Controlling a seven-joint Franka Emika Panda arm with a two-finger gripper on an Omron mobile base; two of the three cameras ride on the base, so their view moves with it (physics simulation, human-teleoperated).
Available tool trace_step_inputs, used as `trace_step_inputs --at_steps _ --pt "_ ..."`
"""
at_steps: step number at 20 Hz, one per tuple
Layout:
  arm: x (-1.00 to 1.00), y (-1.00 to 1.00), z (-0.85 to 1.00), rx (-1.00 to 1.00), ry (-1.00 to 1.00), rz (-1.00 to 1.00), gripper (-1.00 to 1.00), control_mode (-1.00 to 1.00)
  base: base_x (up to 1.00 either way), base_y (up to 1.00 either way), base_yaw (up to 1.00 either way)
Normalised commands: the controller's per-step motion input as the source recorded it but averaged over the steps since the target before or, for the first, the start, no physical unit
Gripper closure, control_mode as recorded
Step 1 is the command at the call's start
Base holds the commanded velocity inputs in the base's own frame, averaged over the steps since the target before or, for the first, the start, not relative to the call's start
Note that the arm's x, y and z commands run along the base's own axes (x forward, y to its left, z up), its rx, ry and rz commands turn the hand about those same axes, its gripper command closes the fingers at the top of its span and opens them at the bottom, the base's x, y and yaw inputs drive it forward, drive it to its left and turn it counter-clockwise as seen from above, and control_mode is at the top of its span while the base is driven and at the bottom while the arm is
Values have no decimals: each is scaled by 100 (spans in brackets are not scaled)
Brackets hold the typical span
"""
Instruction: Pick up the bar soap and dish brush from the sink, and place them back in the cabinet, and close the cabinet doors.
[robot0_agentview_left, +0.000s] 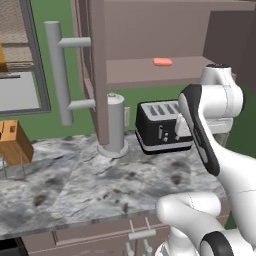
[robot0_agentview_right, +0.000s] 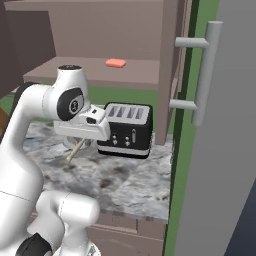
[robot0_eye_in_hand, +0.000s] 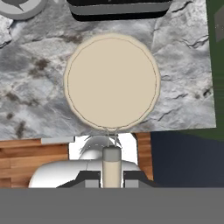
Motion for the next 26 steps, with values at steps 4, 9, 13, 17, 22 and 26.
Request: trace_step_inputs --at_steps 4,9,13,17,22,26 --pt "0 0 0 0 0 0 100 100 0 -6 0" --pt "0 0 0 0 0 0 100 100 0 0 0" --pt "0 0 1 0 0 0 100 -100 0 0 0" --pt "0 0 29 0 -8 0 100 -100 0 0 0" --pt "0 0 50 0 -16 0 100 -100 0 0 0" --pt "0 0 51 0 -12 0 100 -100 0 0 0"
